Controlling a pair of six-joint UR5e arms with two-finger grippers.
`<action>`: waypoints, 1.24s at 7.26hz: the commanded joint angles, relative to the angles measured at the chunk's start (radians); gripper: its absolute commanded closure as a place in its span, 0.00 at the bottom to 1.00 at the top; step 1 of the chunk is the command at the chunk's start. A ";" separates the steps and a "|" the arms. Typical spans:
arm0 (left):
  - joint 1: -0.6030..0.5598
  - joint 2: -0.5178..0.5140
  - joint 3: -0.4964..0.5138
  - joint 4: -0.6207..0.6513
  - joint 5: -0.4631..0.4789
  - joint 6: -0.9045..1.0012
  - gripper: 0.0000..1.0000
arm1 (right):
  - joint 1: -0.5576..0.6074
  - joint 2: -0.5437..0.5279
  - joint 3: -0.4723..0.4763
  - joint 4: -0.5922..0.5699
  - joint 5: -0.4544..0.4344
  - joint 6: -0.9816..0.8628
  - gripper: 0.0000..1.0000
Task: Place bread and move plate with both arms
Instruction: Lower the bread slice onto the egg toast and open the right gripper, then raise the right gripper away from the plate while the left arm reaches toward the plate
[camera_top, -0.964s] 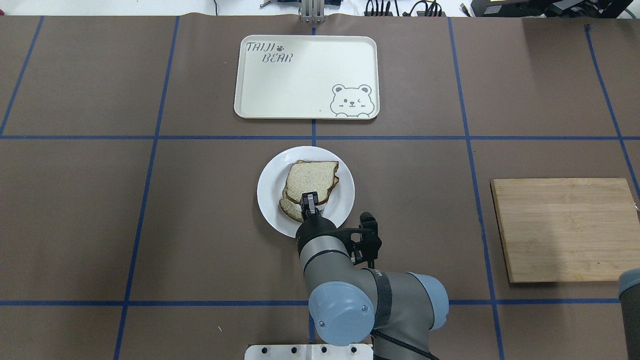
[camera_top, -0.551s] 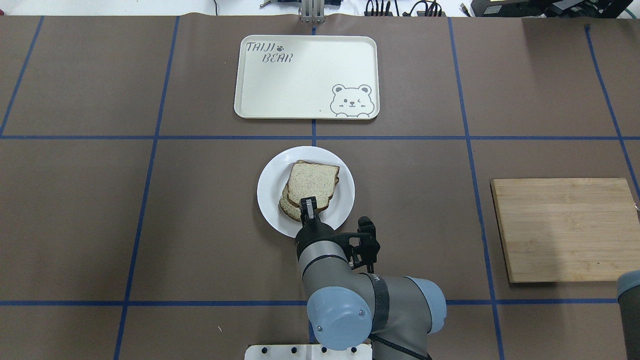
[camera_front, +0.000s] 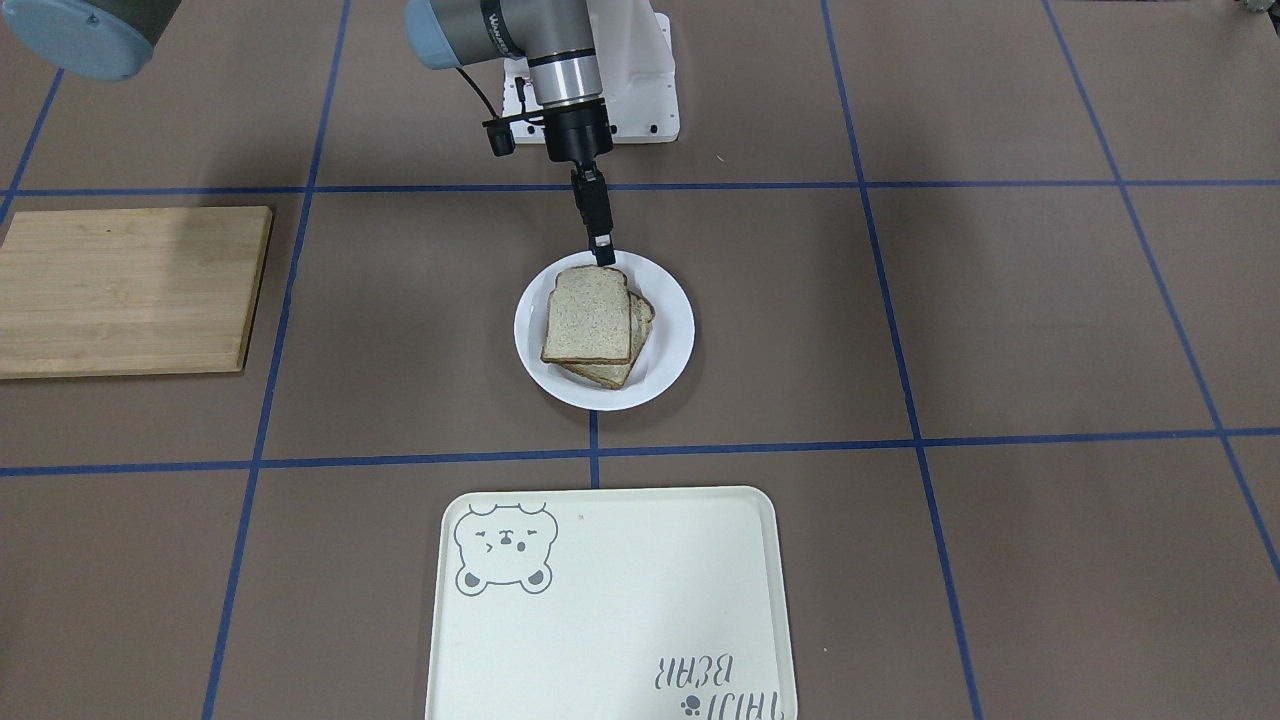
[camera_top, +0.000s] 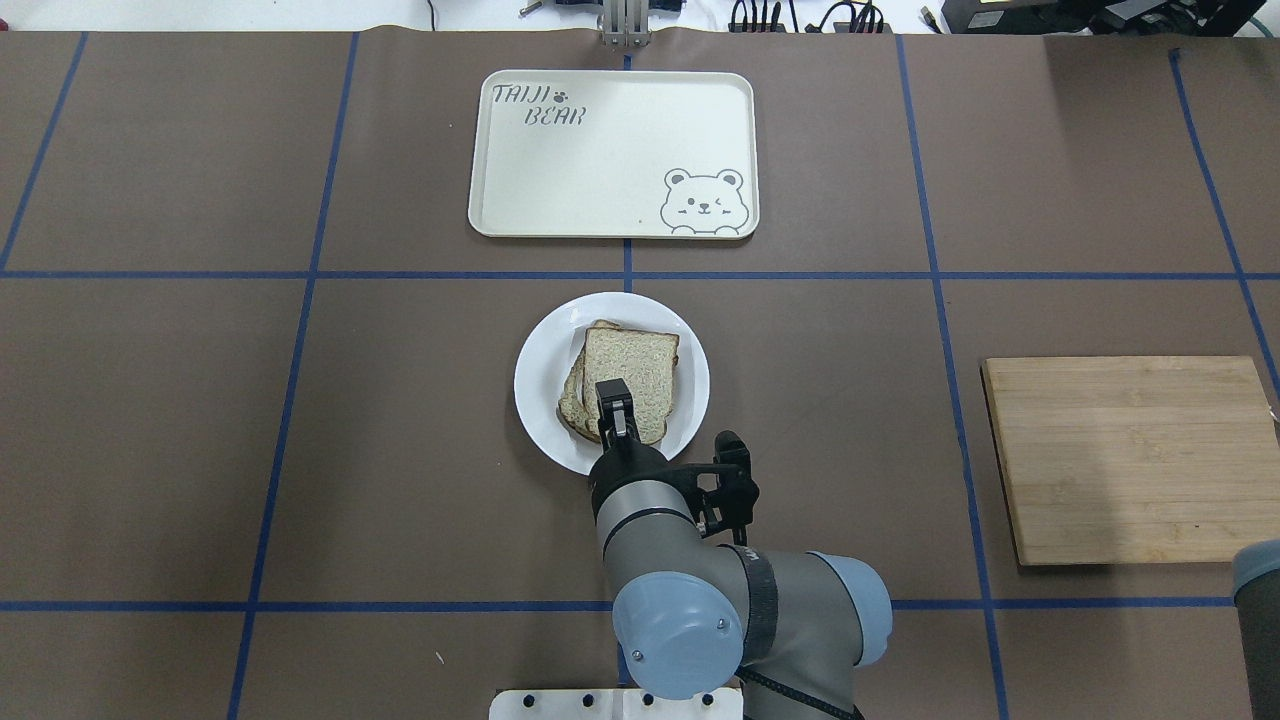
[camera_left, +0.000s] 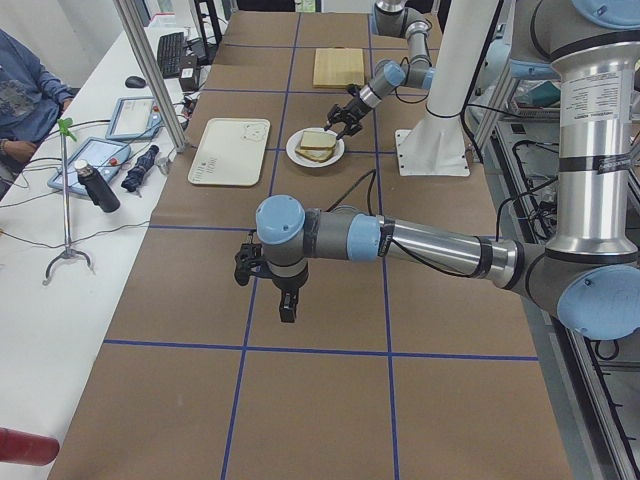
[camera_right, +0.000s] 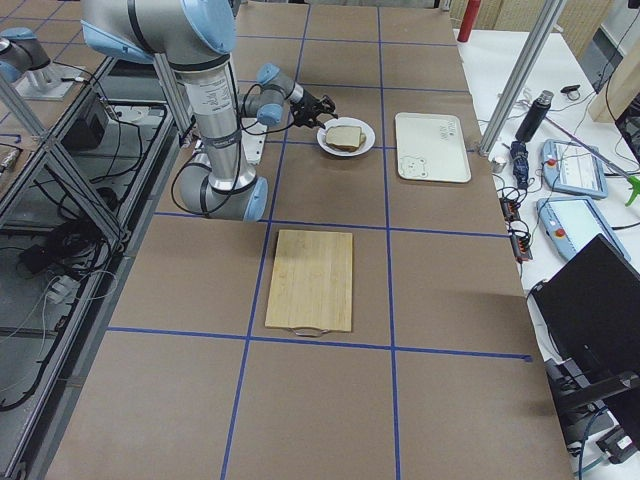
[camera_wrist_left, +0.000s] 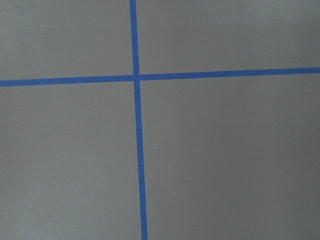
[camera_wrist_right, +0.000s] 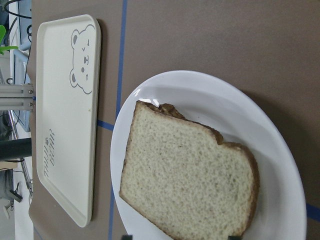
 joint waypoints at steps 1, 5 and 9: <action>0.002 -0.009 0.000 -0.005 -0.010 -0.065 0.02 | 0.027 0.000 0.007 0.002 0.023 -0.078 0.01; 0.172 -0.200 -0.052 -0.029 -0.099 -0.444 0.02 | 0.216 -0.127 0.143 0.002 0.361 -0.564 0.00; 0.491 -0.341 0.039 -0.560 -0.066 -1.127 0.02 | 0.544 -0.281 0.168 0.000 0.853 -1.200 0.00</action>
